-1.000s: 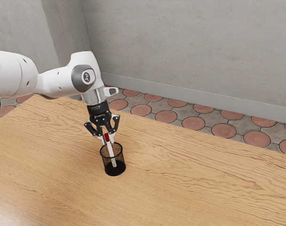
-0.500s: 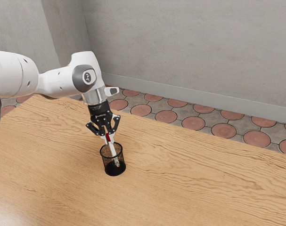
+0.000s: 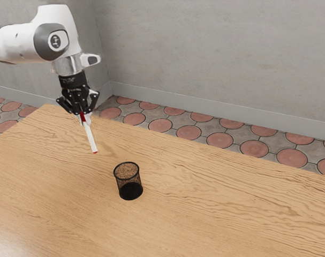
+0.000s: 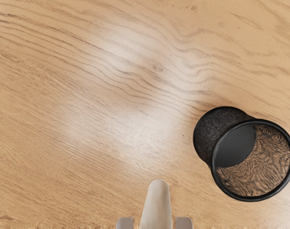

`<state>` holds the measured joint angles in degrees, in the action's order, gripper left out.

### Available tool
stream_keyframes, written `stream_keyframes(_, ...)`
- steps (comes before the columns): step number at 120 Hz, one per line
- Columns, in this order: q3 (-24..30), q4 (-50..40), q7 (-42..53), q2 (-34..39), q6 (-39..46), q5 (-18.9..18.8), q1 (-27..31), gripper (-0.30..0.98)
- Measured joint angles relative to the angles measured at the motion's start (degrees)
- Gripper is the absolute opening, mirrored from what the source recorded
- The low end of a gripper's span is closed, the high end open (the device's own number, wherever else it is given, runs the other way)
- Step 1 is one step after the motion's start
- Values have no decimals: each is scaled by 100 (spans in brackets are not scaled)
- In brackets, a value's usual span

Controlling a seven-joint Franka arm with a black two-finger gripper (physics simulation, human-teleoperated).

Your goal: Take the marker out of the pen holder and place it to the left of the pen holder.

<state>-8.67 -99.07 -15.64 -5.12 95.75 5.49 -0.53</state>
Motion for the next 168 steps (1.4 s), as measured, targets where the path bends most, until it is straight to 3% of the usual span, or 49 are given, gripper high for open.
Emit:
stream_keyframes(24, 34, -57, 127, -569, -846, -1372, -385, -9)
stream_keyframes(43, 70, -75, 186, -1287, -1218, -1786, -708, -9)
stream_keyframes(61, 87, -37, 217, -1883, -1192, -1709, -748, -9)
stream_keyframes(104, 93, -25, 269, -2123, -1022, -1531, -764, -9)
stream_keyframes(124, 94, -27, 280, -2148, -1001, -1414, -775, 29)
stream_keyframes(138, 154, -6, 295, -2092, -995, -1361, -780, 46)
stream_keyframes(144, 200, 85, 355, -1738, -994, -1215, -785, 50)
stream_keyframes(156, 185, 185, 486, 278, -988, -981, -1107, 57)
stream_keyframes(168, 138, 868, 551, 849, -997, -1125, -1358, 61)
